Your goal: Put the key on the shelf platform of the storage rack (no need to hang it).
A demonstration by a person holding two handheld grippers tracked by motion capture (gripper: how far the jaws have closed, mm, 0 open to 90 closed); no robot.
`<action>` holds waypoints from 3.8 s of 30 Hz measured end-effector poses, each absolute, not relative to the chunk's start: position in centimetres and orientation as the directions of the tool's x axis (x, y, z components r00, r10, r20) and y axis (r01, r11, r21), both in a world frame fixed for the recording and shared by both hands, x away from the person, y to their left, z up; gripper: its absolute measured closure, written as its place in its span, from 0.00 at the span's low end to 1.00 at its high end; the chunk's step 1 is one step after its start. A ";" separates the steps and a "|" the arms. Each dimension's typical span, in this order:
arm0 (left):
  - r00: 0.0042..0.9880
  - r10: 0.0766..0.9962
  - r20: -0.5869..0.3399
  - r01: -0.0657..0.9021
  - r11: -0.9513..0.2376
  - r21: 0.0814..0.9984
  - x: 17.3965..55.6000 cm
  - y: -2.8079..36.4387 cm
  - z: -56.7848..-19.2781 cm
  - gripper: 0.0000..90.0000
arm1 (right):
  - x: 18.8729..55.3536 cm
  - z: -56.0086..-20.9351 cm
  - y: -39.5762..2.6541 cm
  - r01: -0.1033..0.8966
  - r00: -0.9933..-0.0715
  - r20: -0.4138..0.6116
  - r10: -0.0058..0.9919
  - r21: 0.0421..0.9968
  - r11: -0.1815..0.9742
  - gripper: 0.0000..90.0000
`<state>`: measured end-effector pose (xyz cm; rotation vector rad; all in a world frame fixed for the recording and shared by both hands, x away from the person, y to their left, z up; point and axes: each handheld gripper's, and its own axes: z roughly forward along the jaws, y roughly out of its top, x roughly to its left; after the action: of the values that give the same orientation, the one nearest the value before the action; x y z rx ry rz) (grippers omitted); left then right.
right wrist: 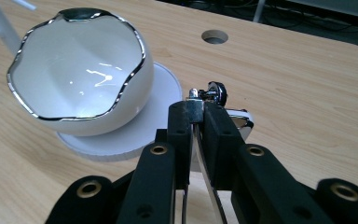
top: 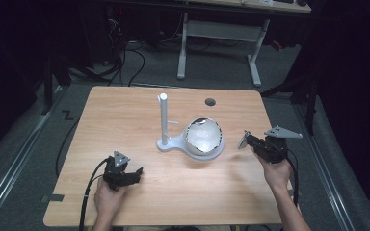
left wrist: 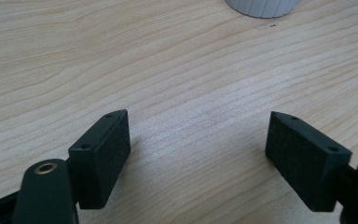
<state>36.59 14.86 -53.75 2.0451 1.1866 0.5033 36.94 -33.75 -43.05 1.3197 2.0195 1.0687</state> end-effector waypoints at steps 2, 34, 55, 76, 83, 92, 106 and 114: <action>0.503 0.864 -0.017 0.588 -0.328 0.739 36.6 14.9 -53.8 0.25 | 36.6 -42.9 -33.7 0.520 -0.415 0.017 0.910 0.824 0.222 0.91; 0.503 0.864 -0.016 0.588 -0.329 0.739 36.6 14.9 -53.7 0.25 | 32.5 -40.8 -31.3 0.470 -0.547 0.063 0.835 0.848 0.244 0.91; 0.503 0.864 -0.016 0.588 -0.328 0.739 36.6 14.9 -53.8 0.25 | 34.5 -39.0 -28.2 0.428 -0.636 0.076 0.768 0.863 0.268 0.91; 0.503 0.864 -0.016 0.588 -0.328 0.739 36.6 14.9 -53.8 0.25 | 37.8 -39.6 -27.1 0.455 -0.628 0.086 0.773 0.847 0.276 0.91; 0.503 0.864 -0.016 0.588 -0.328 0.739 36.6 14.9 -53.8 0.25 | 38.6 -39.8 -26.5 0.460 -0.632 0.075 0.771 0.837 0.295 0.91; 0.503 0.864 -0.017 0.588 -0.328 0.739 36.6 14.9 -53.8 0.25 | 39.6 -40.6 -25.8 0.481 -0.632 0.080 0.771 0.821 0.309 0.91; 0.503 0.864 -0.017 0.588 -0.328 0.739 36.6 14.9 -53.8 0.25 | 40.9 -41.8 -25.0 0.512 -0.635 0.106 0.765 0.800 0.314 0.91; 0.502 0.865 -0.017 0.588 -0.326 0.740 36.6 14.8 -53.8 0.25 | 41.6 -42.4 -24.2 0.511 -0.648 0.103 0.755 0.794 0.330 0.91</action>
<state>36.58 14.85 -53.76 2.0435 1.1873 0.5042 41.64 -24.21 -42.44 1.1362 2.3141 1.2220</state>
